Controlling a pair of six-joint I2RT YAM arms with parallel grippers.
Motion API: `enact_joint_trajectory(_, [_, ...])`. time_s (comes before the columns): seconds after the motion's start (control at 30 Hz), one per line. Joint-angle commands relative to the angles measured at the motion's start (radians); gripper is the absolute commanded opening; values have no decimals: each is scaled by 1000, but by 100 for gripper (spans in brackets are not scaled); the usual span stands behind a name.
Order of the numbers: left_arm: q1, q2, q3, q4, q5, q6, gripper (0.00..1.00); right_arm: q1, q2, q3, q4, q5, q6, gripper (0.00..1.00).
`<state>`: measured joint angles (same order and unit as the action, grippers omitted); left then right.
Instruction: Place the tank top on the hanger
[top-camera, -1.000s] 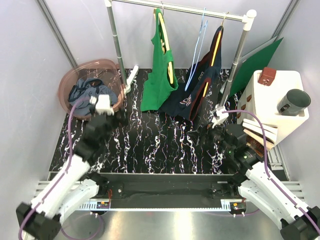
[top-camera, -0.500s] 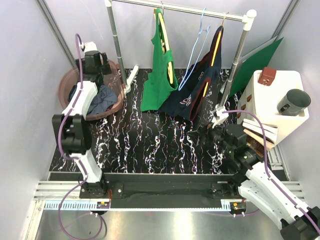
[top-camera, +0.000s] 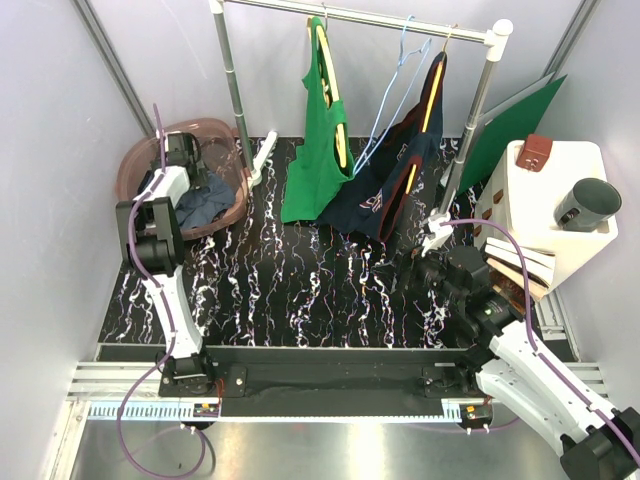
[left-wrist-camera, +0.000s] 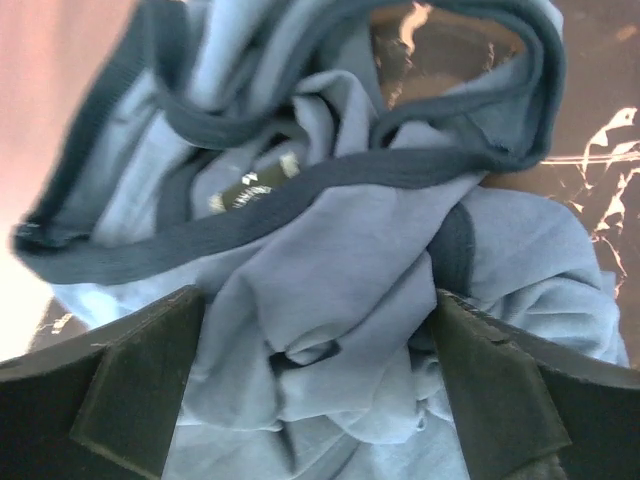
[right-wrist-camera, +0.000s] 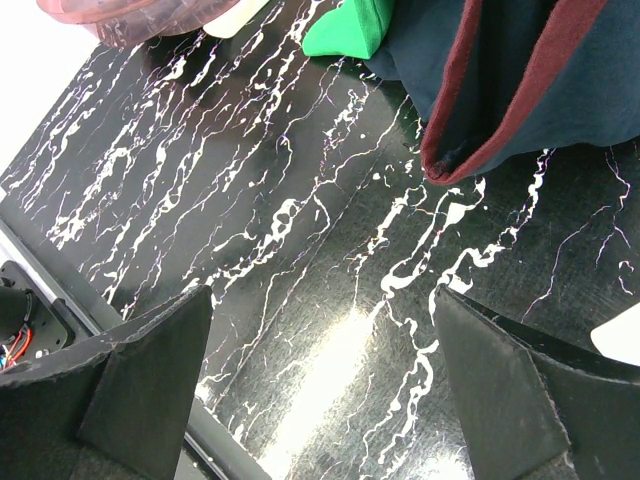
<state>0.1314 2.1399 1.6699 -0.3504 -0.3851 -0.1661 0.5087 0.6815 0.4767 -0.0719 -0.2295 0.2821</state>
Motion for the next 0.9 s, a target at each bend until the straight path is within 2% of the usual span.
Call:
enact_joint_trajectory(0.0, [2, 18, 67, 8, 57, -9, 80, 5, -17, 0, 44, -17, 6, 100])
enact_joint_trajectory(0.07, [7, 20, 70, 4, 80, -13, 53, 4, -25, -1, 44, -18, 8, 100])
enact_joint_trajectory(0.1, [5, 17, 68, -1, 83, -12, 18, 4, -28, -1, 43, -16, 8, 100])
enact_joint_trajectory(0.13, [5, -9, 68, -5, 83, -16, 6, 4, -31, -3, 43, -16, 8, 100])
enact_joint_trajectory(0.17, [5, -30, 54, -2, 86, -22, 0, 5, -37, -3, 41, -14, 9, 100])
enact_joint_trajectory(0.3, [-4, -196, 11, 24, 69, -46, 0, 5, -42, -4, 40, -13, 9, 100])
enact_joint_trajectory(0.43, [-29, -456, -15, 106, 23, -44, 0, 4, -39, -1, 40, -14, 9, 100])
enact_joint_trajectory(0.63, [-102, -746, -30, 168, -23, 43, 0, 4, -40, -3, 37, -16, 11, 100])
enact_joint_trajectory(0.73, [-168, -892, -117, 221, -40, 69, 0, 5, -49, -4, 35, -7, 9, 100])
enact_joint_trajectory(0.87, [-326, -1028, -142, 258, -14, 122, 0, 4, -45, -6, 35, 2, 11, 100])
